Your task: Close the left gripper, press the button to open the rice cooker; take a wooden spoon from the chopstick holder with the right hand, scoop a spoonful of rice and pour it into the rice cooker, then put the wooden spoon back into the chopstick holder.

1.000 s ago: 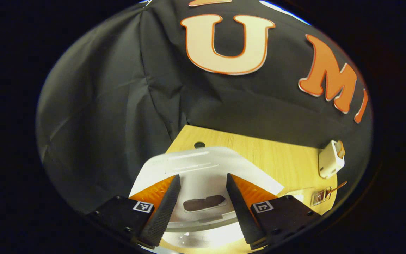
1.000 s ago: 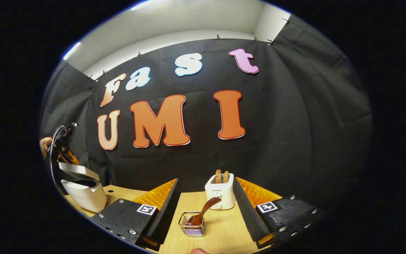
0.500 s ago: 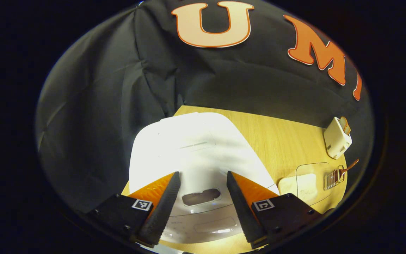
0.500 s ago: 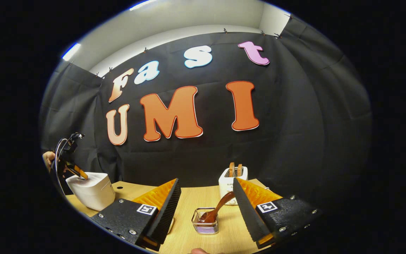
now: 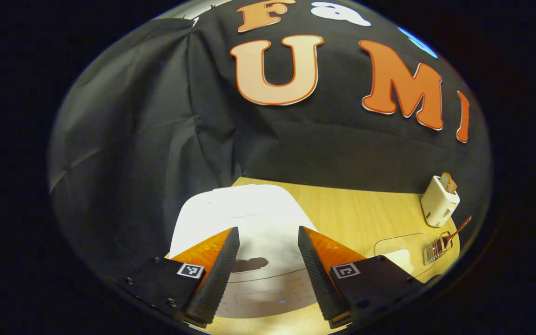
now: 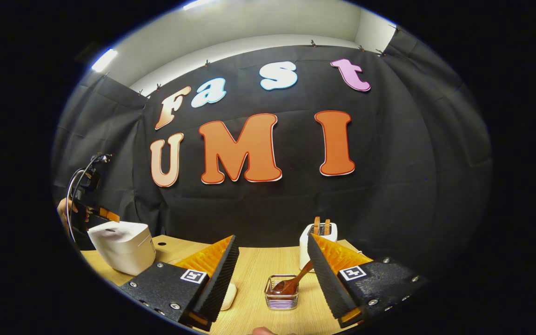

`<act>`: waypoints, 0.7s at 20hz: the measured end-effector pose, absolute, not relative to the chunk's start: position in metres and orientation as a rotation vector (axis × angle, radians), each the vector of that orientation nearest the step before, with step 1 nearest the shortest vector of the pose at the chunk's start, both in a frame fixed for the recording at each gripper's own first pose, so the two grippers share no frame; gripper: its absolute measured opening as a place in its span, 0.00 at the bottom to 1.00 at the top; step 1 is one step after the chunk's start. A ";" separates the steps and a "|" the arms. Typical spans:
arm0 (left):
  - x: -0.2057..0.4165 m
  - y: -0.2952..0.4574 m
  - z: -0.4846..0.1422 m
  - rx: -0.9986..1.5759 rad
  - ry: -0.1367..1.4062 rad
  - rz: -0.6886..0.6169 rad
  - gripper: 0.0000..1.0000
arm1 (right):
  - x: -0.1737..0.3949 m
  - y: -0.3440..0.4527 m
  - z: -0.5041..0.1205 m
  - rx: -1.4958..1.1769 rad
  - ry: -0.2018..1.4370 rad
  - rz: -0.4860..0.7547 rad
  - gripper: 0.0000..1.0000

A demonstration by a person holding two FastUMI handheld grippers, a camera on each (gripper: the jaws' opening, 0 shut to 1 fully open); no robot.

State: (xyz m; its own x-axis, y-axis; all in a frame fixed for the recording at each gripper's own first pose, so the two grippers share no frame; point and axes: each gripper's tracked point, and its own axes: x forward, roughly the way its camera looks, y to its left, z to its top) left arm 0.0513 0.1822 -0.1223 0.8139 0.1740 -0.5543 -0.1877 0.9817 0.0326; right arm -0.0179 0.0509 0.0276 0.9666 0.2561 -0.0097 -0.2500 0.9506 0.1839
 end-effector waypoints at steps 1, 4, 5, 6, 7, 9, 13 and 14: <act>0.045 0.179 -0.112 -0.008 0.545 0.186 0.84 | -0.019 0.054 0.028 0.175 0.025 0.261 0.88; 0.035 0.170 -0.086 0.029 0.401 0.160 0.84 | -0.023 0.065 0.031 0.157 0.003 0.276 0.88; 0.035 0.167 -0.081 0.037 0.371 0.135 0.84 | -0.026 0.068 0.030 0.150 0.001 0.278 0.88; 0.035 0.168 -0.075 0.033 0.333 0.129 0.84 | -0.029 0.071 0.031 0.144 -0.004 0.281 0.89; 0.035 0.164 -0.066 0.030 0.293 0.110 0.85 | -0.032 0.074 0.032 0.138 -0.014 0.285 0.89; 0.018 0.157 -0.046 0.049 0.208 0.088 0.86 | -0.035 0.080 0.033 0.128 -0.038 0.293 0.89; -0.008 0.131 -0.030 0.103 0.067 0.032 0.84 | -0.038 0.091 0.031 0.107 -0.073 0.298 0.90; -0.015 0.125 -0.026 0.101 0.045 0.012 0.87 | -0.038 0.092 0.030 0.107 -0.071 0.297 0.91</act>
